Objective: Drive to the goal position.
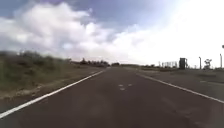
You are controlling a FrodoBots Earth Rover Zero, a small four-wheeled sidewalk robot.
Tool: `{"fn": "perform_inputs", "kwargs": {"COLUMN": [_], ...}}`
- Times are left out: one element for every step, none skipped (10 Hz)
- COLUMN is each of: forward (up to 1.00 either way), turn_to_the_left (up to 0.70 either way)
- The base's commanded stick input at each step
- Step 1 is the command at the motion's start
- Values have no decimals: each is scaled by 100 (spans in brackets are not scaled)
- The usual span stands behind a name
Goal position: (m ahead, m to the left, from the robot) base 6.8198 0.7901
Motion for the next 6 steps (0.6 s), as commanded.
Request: {"fn": "perform_inputs", "kwargs": {"forward": [100, 100, 100, 100, 100, 100], "turn_to_the_left": [0, 0, 0, 0, 0, 0]}}
